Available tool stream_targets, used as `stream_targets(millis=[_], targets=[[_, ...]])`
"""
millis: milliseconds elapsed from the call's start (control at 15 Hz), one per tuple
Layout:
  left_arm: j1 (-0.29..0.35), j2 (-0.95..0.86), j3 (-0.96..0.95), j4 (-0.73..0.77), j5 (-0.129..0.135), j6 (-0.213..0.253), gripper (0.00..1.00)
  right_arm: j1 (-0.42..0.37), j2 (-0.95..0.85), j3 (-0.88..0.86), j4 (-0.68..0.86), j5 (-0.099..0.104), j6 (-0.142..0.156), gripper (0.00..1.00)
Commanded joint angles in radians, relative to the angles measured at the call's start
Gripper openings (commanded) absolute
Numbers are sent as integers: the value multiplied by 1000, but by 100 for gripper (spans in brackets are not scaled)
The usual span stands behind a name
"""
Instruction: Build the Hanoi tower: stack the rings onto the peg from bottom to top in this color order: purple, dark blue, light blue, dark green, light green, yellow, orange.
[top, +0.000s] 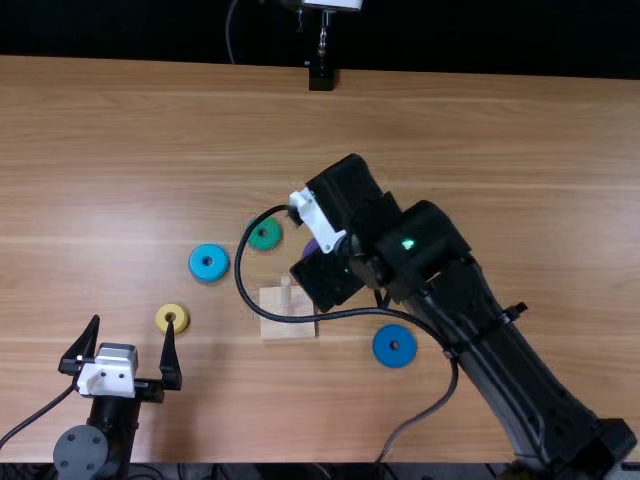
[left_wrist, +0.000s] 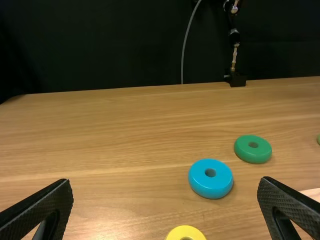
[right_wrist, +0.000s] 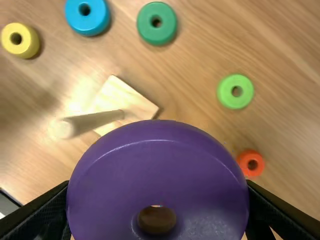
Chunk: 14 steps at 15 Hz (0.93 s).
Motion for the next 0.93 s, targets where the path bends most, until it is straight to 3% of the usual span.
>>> stream_targets(millis=[0, 267, 867], targets=[[3, -12, -20, -11, 5, 14, 100, 30, 41, 67, 6, -7, 43, 0], [3, -12, -20, -11, 5, 14, 100, 87, 127, 160, 6, -7, 52, 0], [3, -12, -20, -11, 5, 14, 100, 133, 170, 165, -5, -7, 56, 0]])
